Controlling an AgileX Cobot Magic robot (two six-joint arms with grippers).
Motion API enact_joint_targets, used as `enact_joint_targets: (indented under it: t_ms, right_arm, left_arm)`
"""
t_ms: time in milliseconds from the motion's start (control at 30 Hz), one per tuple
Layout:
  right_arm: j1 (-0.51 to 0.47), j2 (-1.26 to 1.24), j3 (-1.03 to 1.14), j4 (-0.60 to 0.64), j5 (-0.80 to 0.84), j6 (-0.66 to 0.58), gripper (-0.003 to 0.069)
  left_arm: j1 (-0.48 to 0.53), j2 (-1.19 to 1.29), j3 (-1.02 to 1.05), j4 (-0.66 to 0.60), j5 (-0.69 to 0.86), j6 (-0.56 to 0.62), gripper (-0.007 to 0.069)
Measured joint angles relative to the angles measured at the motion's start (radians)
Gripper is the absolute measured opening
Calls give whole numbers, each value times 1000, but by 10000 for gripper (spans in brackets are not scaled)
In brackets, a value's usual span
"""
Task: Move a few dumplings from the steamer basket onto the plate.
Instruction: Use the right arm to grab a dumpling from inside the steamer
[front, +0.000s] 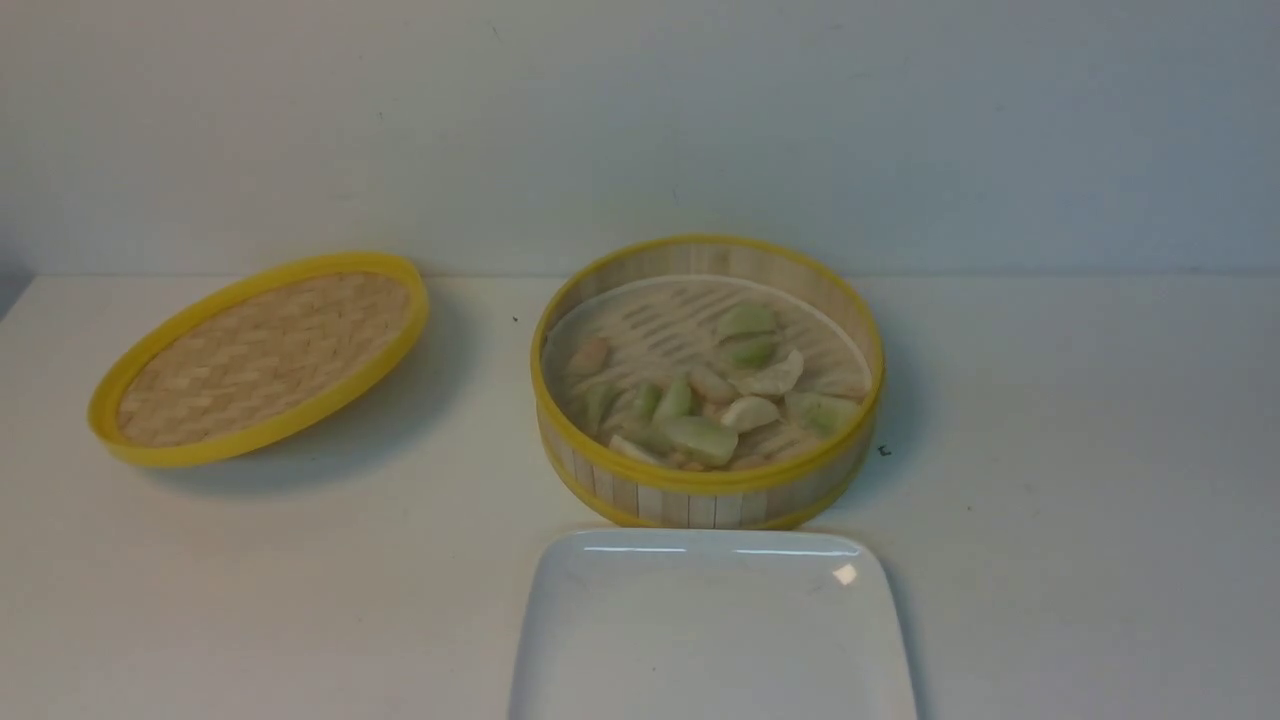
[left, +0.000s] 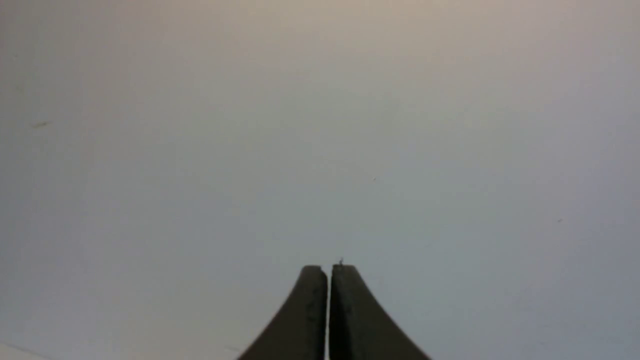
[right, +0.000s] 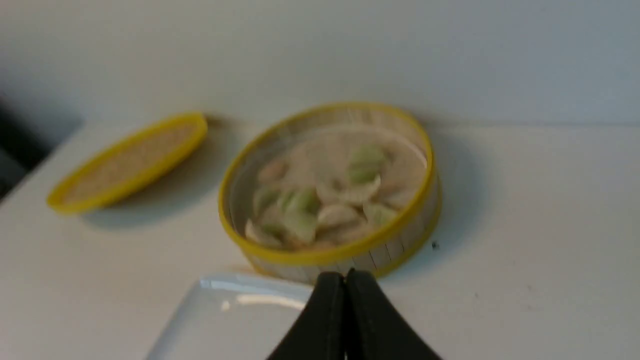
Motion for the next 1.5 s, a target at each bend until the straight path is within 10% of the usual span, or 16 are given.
enact_joint_targets:
  t_ms: [467,900,1233,1500]
  right_arm:
    - [81,508,-561,72,231,-204,-10]
    - [416,895,-643,-305,204,-86,64]
    - [439,1210,-737,-404,48,-3,353]
    - [447,1411,-878,-468,13,-11,411]
  left_arm:
    - [0,693,-804,-30,1355,96,-6]
    - [-17,1053,-814,-208,1380,412,-6]
    - [-23,1055,-815,-209,1435,428,-6]
    - [-23,1055,-816,-198,1448,428,-6]
